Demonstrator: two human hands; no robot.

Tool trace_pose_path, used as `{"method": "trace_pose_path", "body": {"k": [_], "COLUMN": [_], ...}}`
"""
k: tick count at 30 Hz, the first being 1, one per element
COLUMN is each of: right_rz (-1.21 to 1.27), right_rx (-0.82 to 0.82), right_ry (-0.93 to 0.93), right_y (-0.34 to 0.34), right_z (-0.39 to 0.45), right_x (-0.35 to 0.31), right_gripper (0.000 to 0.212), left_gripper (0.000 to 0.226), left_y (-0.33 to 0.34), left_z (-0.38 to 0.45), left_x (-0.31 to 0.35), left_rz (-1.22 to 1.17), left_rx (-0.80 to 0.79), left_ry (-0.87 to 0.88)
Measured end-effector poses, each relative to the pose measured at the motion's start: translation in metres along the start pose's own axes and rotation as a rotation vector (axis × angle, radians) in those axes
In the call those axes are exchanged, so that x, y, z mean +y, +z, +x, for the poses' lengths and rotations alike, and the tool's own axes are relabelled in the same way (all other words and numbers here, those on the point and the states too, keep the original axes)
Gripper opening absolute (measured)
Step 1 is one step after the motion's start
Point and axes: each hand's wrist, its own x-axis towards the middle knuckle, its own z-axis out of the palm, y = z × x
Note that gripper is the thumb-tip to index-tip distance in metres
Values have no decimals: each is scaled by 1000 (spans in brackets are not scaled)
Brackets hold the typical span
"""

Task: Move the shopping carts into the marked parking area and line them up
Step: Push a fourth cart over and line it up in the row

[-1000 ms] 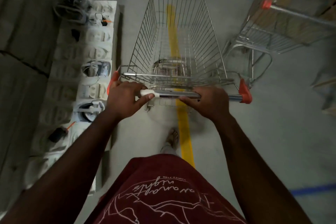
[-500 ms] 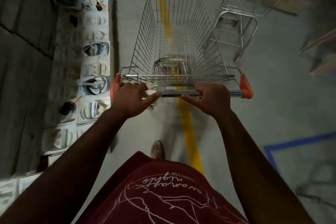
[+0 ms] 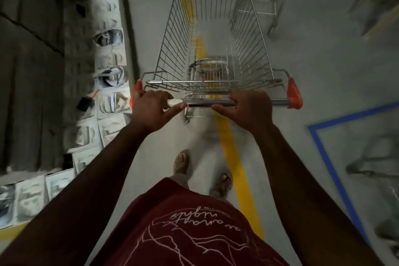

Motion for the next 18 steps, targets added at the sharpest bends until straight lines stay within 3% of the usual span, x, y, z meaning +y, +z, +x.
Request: {"method": "trace_pose_path", "body": {"k": [13, 18], "right_rz": [-147, -283], "right_rx": [99, 189], "right_ry": [271, 356], "right_y": [-22, -16], "right_z": [-188, -262], "right_x": [-85, -134], "right_gripper": [68, 66], "left_gripper": [62, 69], "left_y": [-3, -5], "left_z": [-108, -147], "left_x": [9, 0], "left_rz": [-86, -53], "left_rx": [72, 21], "left_ry": [326, 472]}}
